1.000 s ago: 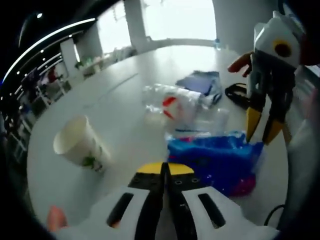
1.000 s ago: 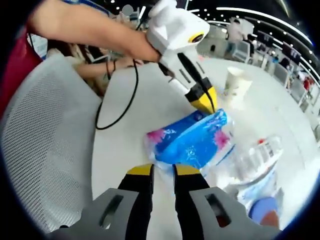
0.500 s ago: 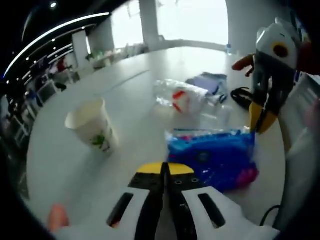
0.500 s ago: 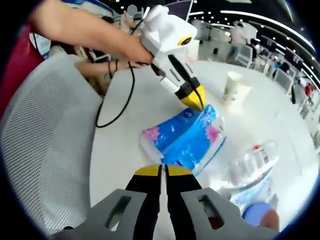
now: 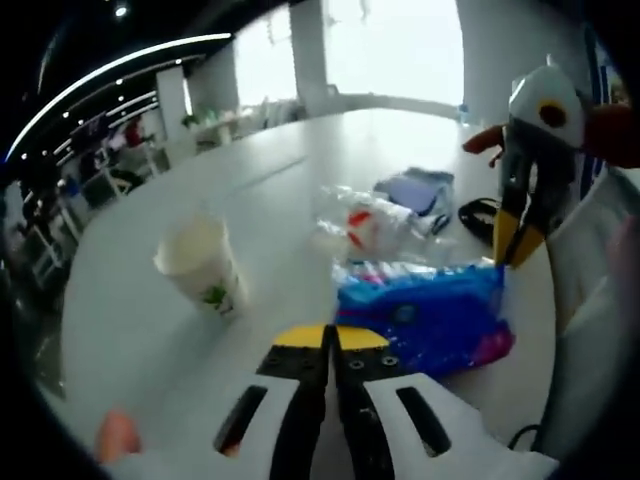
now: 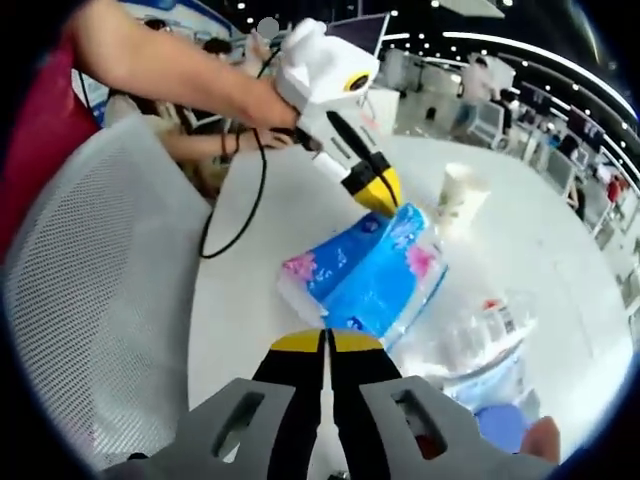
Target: Arrange the tabletop items into an orderly group along one side of the table until the central work area is clear of visible clutter.
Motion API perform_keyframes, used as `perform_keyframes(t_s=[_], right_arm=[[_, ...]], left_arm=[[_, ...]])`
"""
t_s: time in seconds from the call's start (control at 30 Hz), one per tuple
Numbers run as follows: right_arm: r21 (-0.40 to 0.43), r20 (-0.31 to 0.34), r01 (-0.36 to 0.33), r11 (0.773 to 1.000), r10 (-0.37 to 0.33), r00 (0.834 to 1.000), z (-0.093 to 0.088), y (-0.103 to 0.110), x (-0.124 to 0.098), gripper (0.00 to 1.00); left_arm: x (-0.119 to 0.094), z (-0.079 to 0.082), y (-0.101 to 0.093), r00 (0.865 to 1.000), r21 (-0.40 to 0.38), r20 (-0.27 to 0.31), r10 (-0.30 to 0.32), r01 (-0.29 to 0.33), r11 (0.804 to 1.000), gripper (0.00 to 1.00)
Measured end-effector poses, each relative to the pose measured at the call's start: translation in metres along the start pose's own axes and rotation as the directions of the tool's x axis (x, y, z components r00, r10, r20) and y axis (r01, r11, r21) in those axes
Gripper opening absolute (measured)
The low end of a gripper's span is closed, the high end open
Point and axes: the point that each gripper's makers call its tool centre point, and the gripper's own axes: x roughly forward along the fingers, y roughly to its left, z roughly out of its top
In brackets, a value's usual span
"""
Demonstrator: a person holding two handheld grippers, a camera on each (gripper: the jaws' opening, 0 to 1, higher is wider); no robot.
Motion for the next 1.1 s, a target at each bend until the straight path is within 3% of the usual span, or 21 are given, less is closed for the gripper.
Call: perform_keyframes(t_s=[0.5, 0.83, 1.1], right_arm=[[0.014, 0.017, 0.152, 0.988, -0.152, 0.988, 0.002, -0.022, -0.059, 0.02], [0.053, -0.027, 0.298, 0.953, -0.297, 0.955, -0.016, -0.034, -0.113, 0.02], [0.069, -0.068, 0.378, 0.923, -0.373, 0.925, -0.037, -0.046, -0.151, 0.02]], left_arm=[[-0.002, 0.06, -0.017, 0.996, 0.018, 0.092, -0.022, 0.02, 1.0, 0.0], [0.026, 0.105, -0.046, 0.986, 0.074, 0.135, -0.096, 0.086, 0.994, 0.0], [0.048, 0.143, -0.07, 0.975, 0.101, 0.169, -0.143, 0.127, 0.987, 0.0]])
